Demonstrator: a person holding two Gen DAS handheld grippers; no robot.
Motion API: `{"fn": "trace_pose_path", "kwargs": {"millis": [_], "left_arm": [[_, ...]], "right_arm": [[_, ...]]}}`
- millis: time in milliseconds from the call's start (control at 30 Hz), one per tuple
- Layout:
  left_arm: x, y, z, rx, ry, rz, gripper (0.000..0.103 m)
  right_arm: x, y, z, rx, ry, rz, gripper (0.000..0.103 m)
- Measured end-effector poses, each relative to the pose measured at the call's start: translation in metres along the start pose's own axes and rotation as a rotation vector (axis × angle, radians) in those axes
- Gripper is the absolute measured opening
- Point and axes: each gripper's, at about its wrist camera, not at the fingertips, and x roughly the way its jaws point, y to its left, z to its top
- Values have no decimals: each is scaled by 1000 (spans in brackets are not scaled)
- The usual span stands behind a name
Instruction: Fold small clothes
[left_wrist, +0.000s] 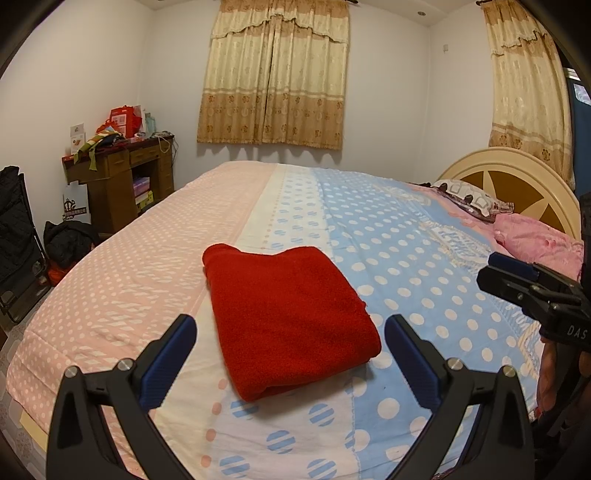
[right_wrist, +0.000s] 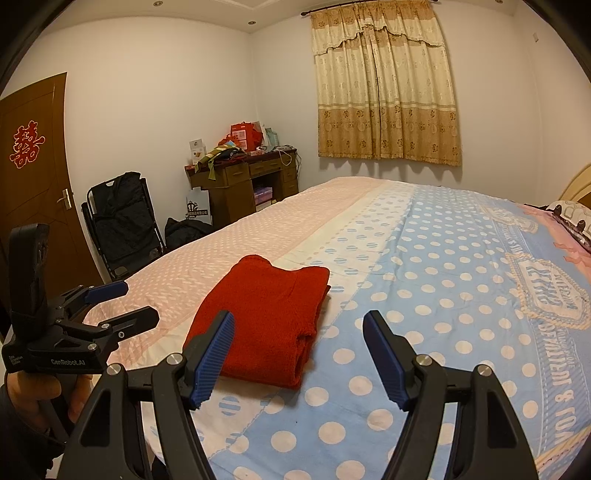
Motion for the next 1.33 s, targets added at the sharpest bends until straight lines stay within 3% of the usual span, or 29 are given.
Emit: {"fn": "trace_pose_path", "kwargs": {"millis": [233,467,733,1333], "left_arm": [[-2,0,-3,15,-14,3,103],[-10,3,2,33,-37,58,103],[-20,13,9,6,-78,25,103],[-19,22,12,9,-114,81,103]], "right_arm": [[-2,0,0,0,-11,0,73],[-6,2,1,-6,-35,-2,73],[-8,5,2,-19,-46,0,73],[2,11,-10,-38,-3,10,73]]}}
